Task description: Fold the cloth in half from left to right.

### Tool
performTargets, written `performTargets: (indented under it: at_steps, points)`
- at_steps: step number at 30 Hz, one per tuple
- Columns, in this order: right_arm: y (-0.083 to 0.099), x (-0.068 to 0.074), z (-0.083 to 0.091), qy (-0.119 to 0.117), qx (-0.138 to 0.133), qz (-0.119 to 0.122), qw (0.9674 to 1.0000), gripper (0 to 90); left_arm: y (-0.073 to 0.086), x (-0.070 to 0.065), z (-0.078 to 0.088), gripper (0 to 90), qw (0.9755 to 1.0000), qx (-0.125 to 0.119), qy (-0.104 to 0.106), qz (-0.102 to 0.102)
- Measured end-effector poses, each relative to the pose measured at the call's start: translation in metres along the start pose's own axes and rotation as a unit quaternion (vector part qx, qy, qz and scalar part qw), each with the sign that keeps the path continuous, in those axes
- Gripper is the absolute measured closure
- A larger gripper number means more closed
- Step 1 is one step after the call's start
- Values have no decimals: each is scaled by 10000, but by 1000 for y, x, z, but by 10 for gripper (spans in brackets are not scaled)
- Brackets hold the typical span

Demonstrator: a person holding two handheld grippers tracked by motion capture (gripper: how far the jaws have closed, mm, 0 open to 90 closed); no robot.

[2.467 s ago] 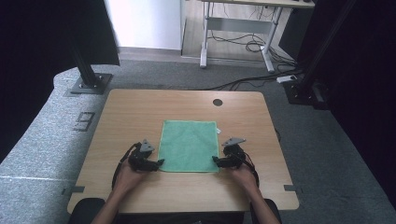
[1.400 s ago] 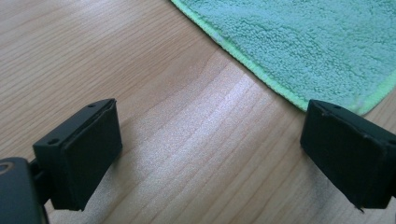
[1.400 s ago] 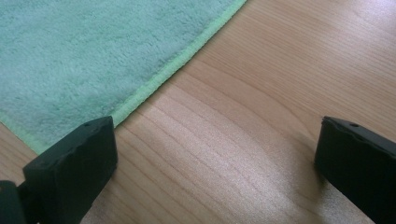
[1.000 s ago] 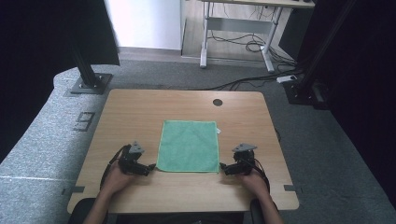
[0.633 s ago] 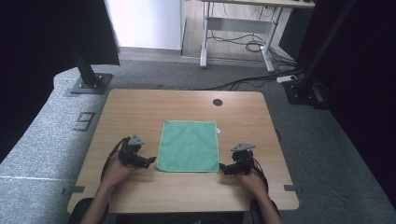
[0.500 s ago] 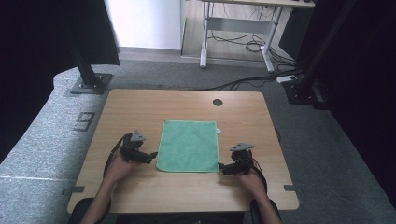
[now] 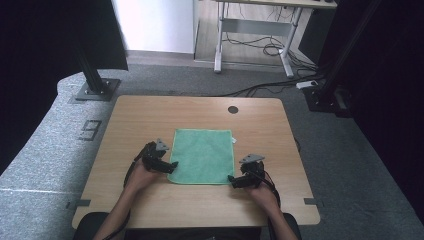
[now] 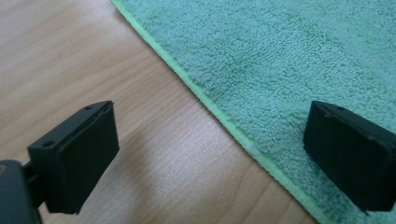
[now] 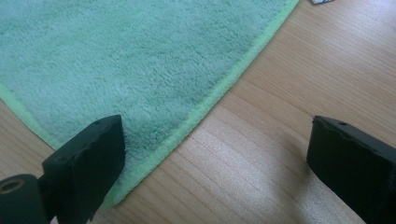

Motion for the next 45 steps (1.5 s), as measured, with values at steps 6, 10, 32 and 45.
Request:
performTargets:
  at_steps: [6,10,32,45]
  points:
    - [4,-6,1,46,23,-76,10000,58,5,-10,4,48,10000,0,-13,-50]
    - [7,-12,3,102,50,-179,9998,59,9,-20,7,48,9999,-11,-18,-141]
    - [30,-47,10,351,-84,-580,9977,43,10,-43,10,27,9994,121,281,-171]
    - [32,-47,10,335,-159,-545,9978,32,-20,7,-3,46,9989,-93,48,449]
Point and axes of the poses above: each handheld gripper's, and its own axes: z roughly backward along the jaws, y roughly out of its underside, x roughly to its left, the point moved 4 cm from there along -z, roughly forward along the jaws, and after that the axes turned 14 degrees about z, right-handed, at the moved point
